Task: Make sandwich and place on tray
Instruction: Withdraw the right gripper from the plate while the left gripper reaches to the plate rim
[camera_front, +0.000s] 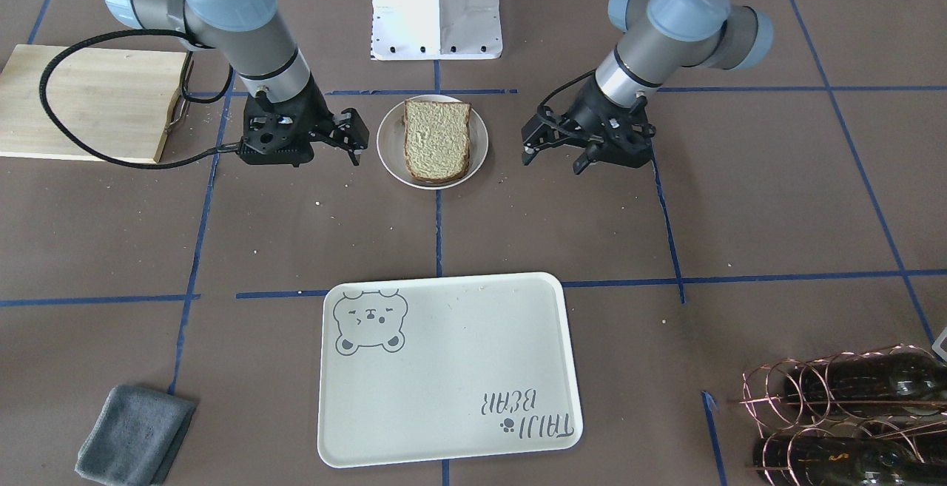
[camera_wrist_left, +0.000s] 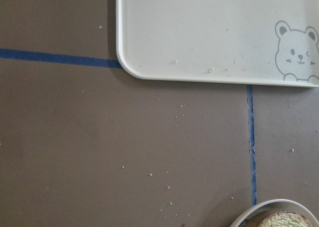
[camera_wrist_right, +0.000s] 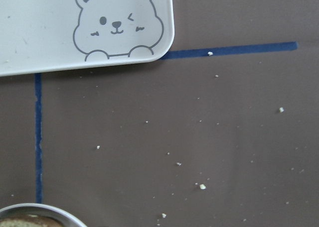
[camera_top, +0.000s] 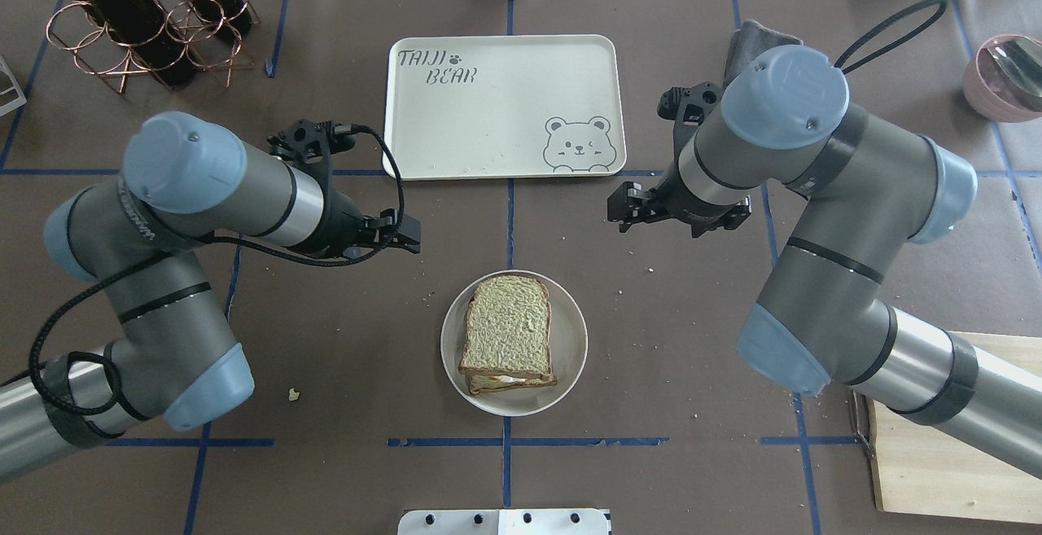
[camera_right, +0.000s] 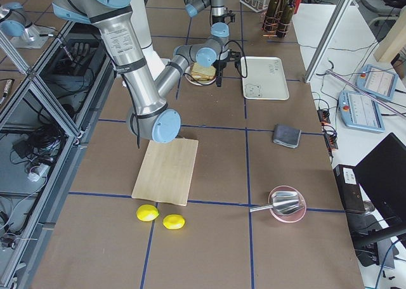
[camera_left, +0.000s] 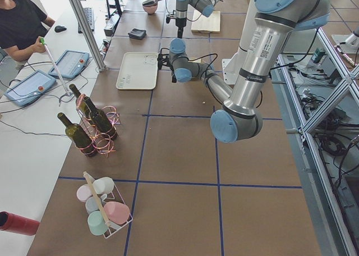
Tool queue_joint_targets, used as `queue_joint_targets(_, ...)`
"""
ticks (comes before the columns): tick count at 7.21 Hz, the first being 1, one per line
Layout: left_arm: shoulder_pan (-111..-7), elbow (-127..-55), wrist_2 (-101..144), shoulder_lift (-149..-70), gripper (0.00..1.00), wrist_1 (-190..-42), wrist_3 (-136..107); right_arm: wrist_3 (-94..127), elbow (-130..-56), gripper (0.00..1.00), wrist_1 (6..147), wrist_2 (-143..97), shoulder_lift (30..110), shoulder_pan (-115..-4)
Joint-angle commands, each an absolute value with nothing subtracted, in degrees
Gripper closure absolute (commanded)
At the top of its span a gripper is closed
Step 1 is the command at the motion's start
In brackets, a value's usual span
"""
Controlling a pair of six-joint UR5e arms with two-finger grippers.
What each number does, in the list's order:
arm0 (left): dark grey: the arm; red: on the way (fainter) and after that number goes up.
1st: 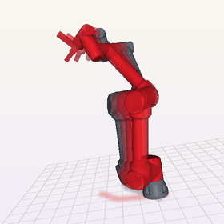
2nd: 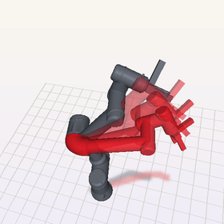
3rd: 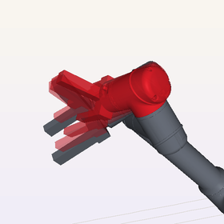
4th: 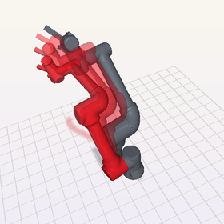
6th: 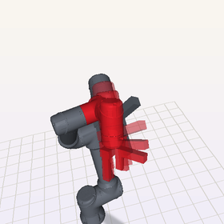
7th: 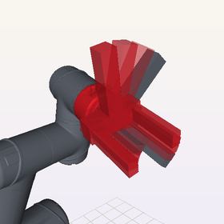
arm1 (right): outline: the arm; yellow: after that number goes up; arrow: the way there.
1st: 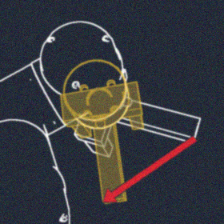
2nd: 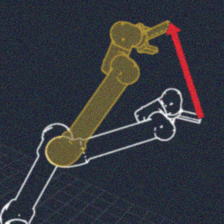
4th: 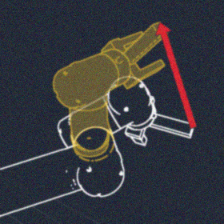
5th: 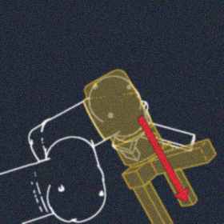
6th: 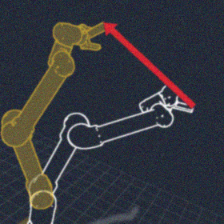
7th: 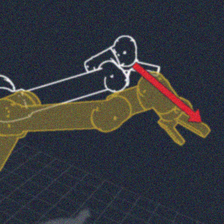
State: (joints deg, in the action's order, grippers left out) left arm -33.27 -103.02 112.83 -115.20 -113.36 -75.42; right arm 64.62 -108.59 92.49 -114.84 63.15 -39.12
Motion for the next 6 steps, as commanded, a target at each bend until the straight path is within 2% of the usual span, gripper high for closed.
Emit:
queue_joint_targets(1,-26.13,-102.75,106.81,-116.98,0.25,-109.16,-78.82,54.71,-110.30,0.00,95.97,-118.28,65.47,-44.45)
queue_joint_targets(2,-24.54,-102.31,106.70,-116.98,0.35,-109.25,-79.27,51.97,-110.30,0.00,95.89,-120.65,66.44,-46.91)
queue_joint_targets(6,-21.45,-100.38,106.96,-117.77,0.54,-109.60,-80.07,49.22,-110.57,0.00,95.63,-123.05,67.68,-50.18)
